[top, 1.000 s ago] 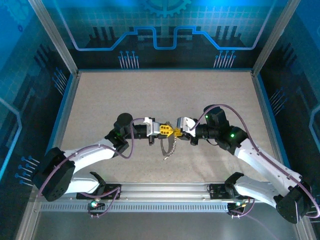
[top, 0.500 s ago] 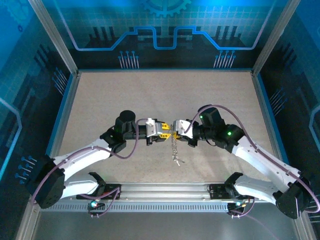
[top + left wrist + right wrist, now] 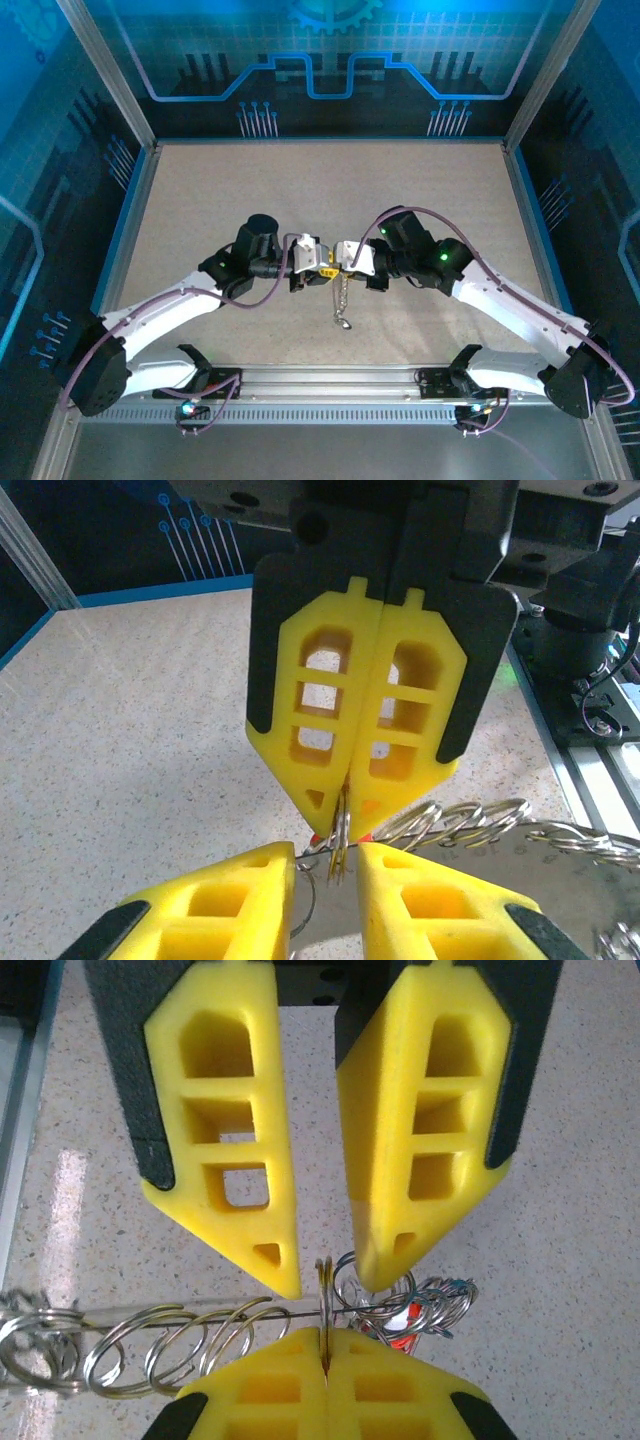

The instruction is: Put the keys on the keyring

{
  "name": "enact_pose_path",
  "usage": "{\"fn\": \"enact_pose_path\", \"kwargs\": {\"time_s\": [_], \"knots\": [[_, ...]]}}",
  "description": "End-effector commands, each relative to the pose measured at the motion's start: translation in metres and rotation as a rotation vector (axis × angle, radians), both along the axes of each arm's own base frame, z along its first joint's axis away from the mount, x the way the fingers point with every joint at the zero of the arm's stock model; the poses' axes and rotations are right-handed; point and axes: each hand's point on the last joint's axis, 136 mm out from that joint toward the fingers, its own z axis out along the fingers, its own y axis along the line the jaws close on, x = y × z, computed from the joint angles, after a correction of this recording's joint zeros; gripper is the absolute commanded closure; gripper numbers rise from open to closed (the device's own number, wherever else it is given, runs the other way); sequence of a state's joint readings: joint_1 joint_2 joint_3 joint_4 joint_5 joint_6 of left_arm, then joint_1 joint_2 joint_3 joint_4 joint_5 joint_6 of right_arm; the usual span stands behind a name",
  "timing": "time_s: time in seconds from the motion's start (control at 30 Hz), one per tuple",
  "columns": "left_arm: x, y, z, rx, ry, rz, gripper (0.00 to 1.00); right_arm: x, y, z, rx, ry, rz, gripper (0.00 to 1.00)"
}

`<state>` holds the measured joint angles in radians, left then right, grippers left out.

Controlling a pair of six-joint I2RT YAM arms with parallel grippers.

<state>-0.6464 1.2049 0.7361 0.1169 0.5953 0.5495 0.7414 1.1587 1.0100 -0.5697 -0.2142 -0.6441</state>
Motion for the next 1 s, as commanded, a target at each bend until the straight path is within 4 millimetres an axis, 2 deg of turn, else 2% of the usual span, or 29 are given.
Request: {"fn": "enact_pose_path", "kwargs": {"time_s": [0.0,0.2,0.37,0.47,0.53,0.8,0.97], "knots": [[0.0,-0.007,0.003,-0.012,0.02,-0.019,0.77,0.0,0.005,0.016,0.024,-0.032,0.01,1.0],[0.007,-0.01,0.007,-0.053,0.006,0.009,1.0,-0.005,0.01,0.018,0.066,-0.023,0.042,1.0],[0.002,-0.01,0.017,-0.111,-0.031,-0.012,1.0,-0.008,0.007,0.021,0.126,0.005,0.051,1.0],[-0.006,-0.009,0.024,-0.144,-0.051,-0.045,1.0,-0.009,0.003,0.029,0.21,0.024,0.049,0.88],[-0.011,-0.009,0.028,-0.172,-0.069,-0.07,1.0,-0.014,0.0,0.036,0.27,0.037,0.071,0.84],[-0.018,-0.008,0.044,-0.292,-0.133,-0.093,1.0,-0.021,-0.006,0.045,0.336,0.05,0.095,0.82],[-0.019,-0.008,0.049,-0.313,-0.145,-0.099,1.0,-0.02,-0.006,0.042,0.332,0.058,0.088,0.8]]}}
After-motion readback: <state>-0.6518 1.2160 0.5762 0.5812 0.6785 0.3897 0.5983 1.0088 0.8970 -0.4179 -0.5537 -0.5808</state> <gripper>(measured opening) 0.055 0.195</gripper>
